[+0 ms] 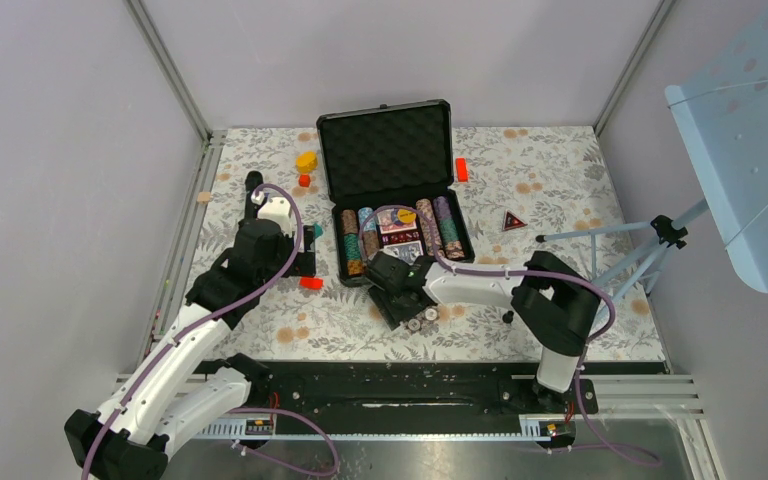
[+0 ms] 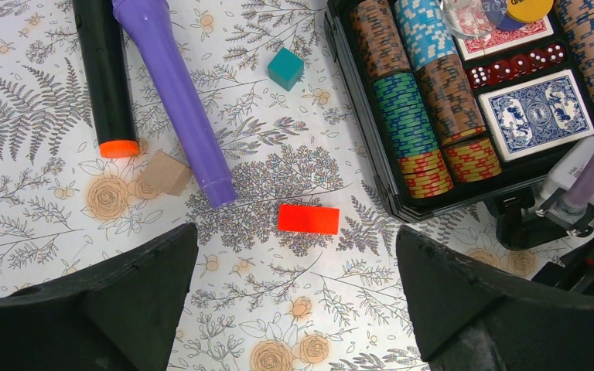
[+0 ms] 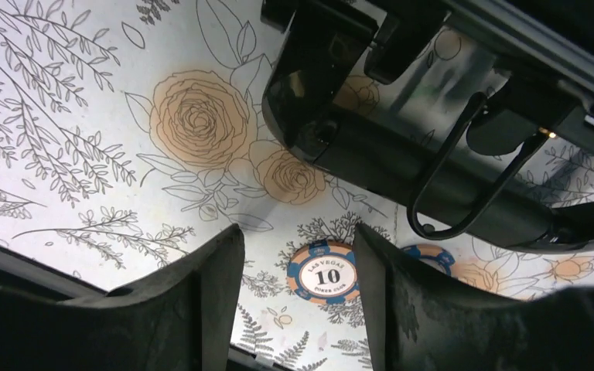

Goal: Pack up texas hold em set

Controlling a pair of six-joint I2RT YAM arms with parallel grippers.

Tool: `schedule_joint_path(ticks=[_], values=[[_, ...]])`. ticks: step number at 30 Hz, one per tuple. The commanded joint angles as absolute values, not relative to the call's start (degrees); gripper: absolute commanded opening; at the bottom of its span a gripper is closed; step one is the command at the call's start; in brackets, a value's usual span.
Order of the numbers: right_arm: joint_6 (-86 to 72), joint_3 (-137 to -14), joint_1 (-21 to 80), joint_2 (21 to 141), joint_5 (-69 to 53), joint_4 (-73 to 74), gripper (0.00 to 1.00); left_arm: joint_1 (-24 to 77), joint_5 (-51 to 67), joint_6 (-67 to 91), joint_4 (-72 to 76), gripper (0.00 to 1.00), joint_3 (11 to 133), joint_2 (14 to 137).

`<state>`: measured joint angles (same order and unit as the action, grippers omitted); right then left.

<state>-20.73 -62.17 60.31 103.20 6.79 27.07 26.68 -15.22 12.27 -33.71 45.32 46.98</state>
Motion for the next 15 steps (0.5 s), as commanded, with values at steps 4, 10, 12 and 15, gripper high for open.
schedule_joint_path(ticks=[4,10,12,15], values=[[-26.7,-53.9,60.3,107.8,1.0,24.0,0.6,26.5,-14.5,12.3,-31.5,0.99,45.4,46.8],[-27.9,-51.7,60.2,105.4,3.9,26.1,0.59,26.5,-14.6,12.4,-31.4,0.99,45.3,46.8],[-28.8,-50.7,60.3,104.3,4.6,26.4,0.58,26.5,-14.6,12.4,-31.5,0.99,45.3,46.8],[-29.7,-49.5,60.2,103.0,5.2,26.9,0.58,26.5,-14.6,12.4,-31.5,0.99,45.3,46.9]])
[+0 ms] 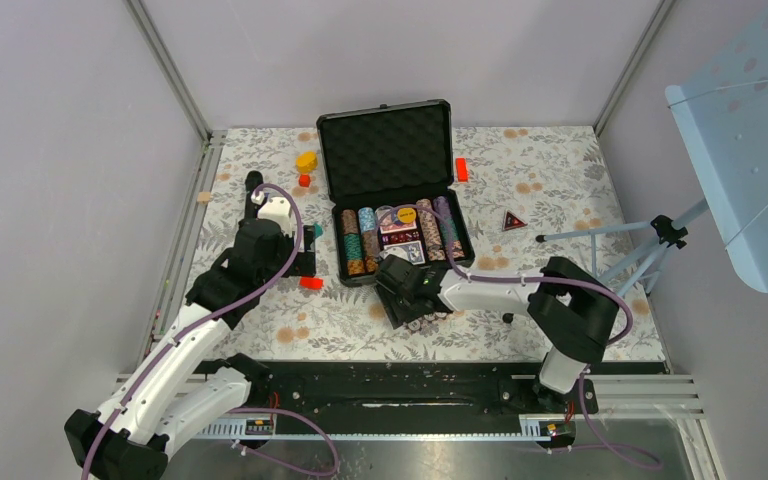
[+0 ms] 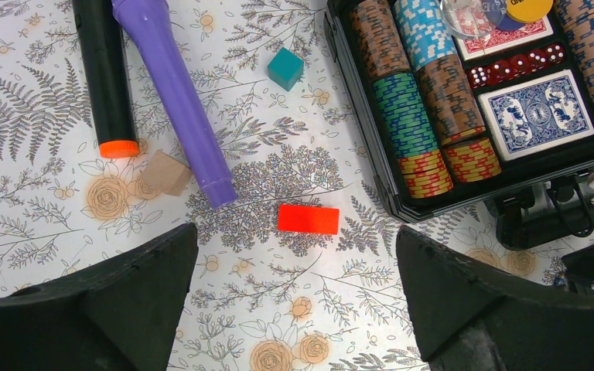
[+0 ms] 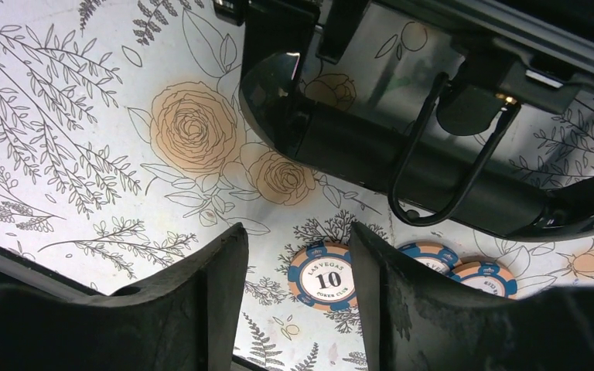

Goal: Pack up texas hold em set

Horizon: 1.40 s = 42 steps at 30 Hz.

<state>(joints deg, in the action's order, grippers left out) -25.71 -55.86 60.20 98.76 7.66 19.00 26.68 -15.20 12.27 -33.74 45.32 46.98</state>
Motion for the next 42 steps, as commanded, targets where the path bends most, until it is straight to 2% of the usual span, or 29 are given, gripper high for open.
schedule_joint_path(ticks=[1,6,15,24,28,42], values=[[-30.0,-49.1,60.2,102.7,5.6,27.1,0.57,26.5,-14.5,12.4,-31.5,0.99,45.3,46.9],[-31.4,-47.4,60.2,101.1,6.6,28.2,0.58,26.5,-14.5,12.4,-31.5,0.99,45.3,47.0],[-33.8,-45.2,60.3,97.0,7.0,31.1,0.64,26.5,-14.2,12.4,-31.5,0.99,45.3,47.0],[-35.1,-45.0,61.9,96.6,6.2,32.4,0.64,26.5,-14.3,12.4,-31.5,0.99,45.3,46.9],[-35.3,-45.7,62.9,98.1,5.6,31.9,0.59,26.4,-14.2,12.3,-31.5,0.99,45.3,47.0],[-35.9,-47.1,65.1,98.6,6.1,32.8,0.59,26.5,-14.1,12.4,-31.5,0.99,45.3,47.0]])
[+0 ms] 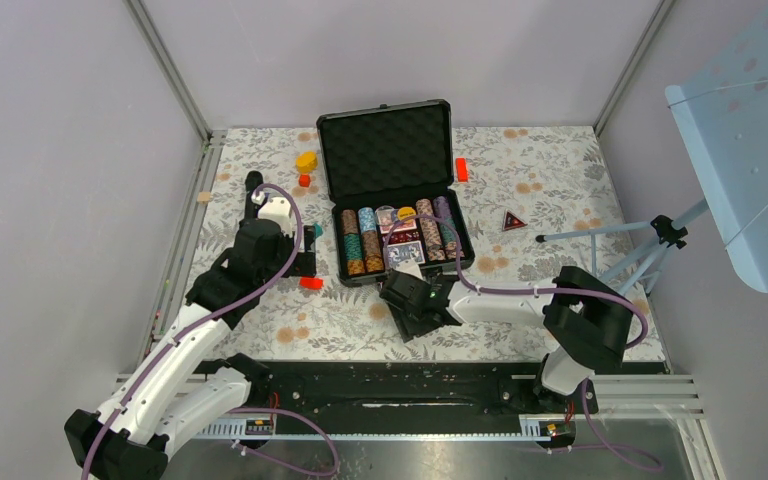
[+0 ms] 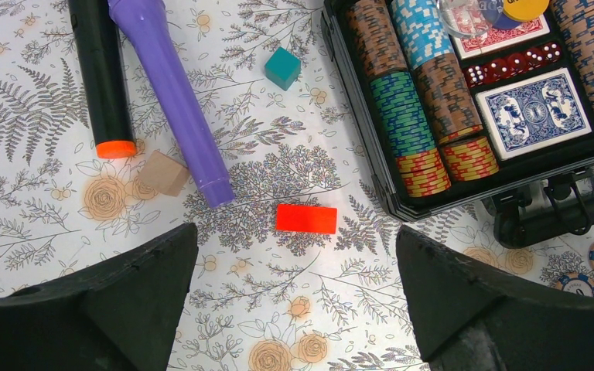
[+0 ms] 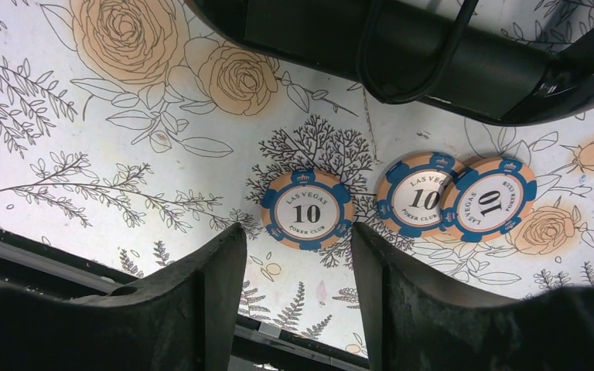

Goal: Pack up texas hold em set

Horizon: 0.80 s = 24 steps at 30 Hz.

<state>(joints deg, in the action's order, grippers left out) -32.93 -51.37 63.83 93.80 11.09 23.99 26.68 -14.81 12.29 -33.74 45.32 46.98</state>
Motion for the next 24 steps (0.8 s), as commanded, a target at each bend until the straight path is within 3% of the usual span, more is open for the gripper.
schedule_joint_path(ticks=[1,11,24], values=[[-35.9,-47.1,65.1,98.9,6.5,32.8,0.58,26.4,-14.1,12.4,-31.5,0.99,45.3,47.0],[-36.4,-51.7,64.1,104.2,12.1,31.2,0.6,26.4,-14.1,12.4,-31.5,0.99,45.4,47.0],[-35.6,-50.9,62.6,105.1,13.0,30.3,0.44,26.5,-14.2,12.4,-31.5,0.99,45.3,46.9]])
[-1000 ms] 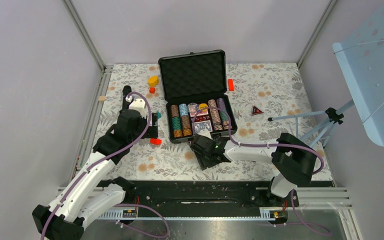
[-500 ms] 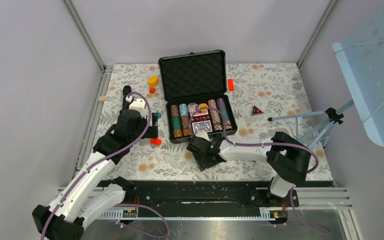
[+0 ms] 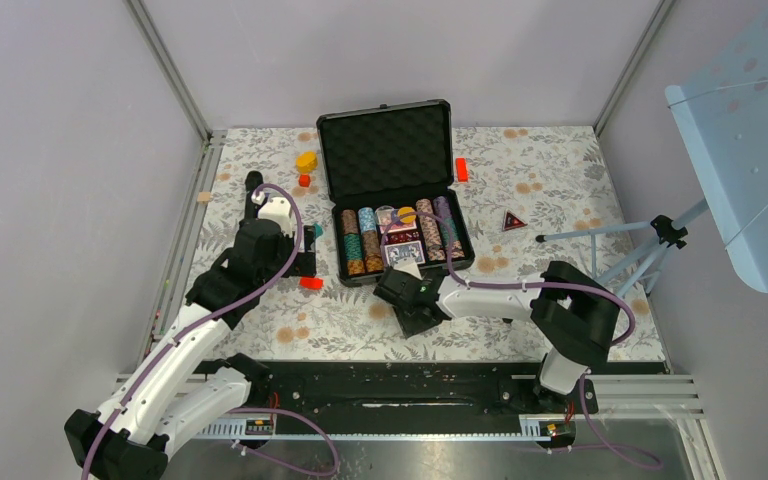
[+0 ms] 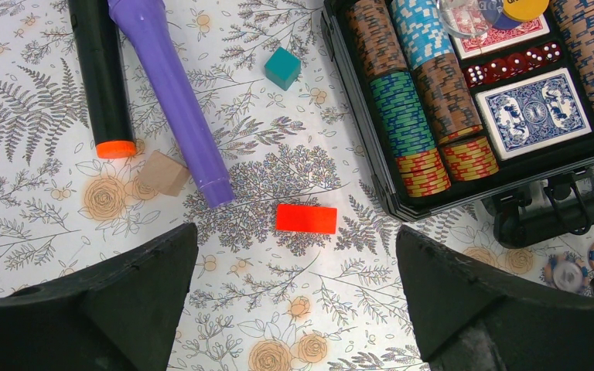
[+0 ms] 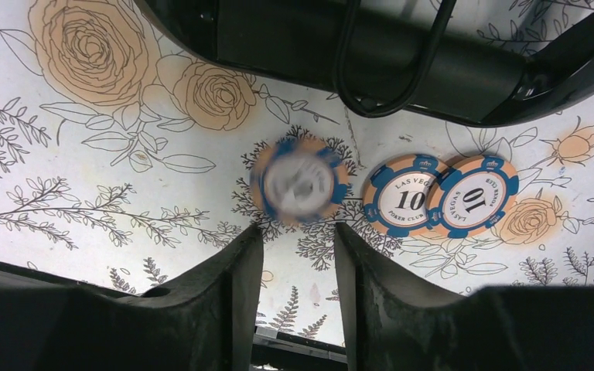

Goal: Pack up texas hold em set

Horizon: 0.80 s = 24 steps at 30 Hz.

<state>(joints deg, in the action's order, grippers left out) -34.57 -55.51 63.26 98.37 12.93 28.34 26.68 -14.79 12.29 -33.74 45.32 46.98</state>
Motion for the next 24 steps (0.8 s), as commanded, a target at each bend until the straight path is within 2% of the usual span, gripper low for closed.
schedule_joint_path(ticks=[1,8,13,16,24], values=[[-35.5,-51.1,62.6,105.2,13.3,30.4,0.44,26.5,-14.2,12.4,-31.5,0.99,45.3,46.9],[-34.7,-51.8,62.6,102.1,15.1,30.7,0.43,26.5,-14.1,12.4,-31.5,0.99,45.3,47.0],[-33.4,-53.7,62.0,99.7,16.0,31.0,0.6,26.4,-14.2,12.4,-31.4,0.99,45.3,47.0],[-32.5,-55.3,60.8,100.5,15.7,31.2,0.66,26.4,-14.1,12.4,-31.5,0.99,45.3,46.9],[-29.1,-59.6,58.8,103.3,15.7,29.9,0.66,26.5,-14.2,12.4,-31.6,0.99,45.3,46.8]])
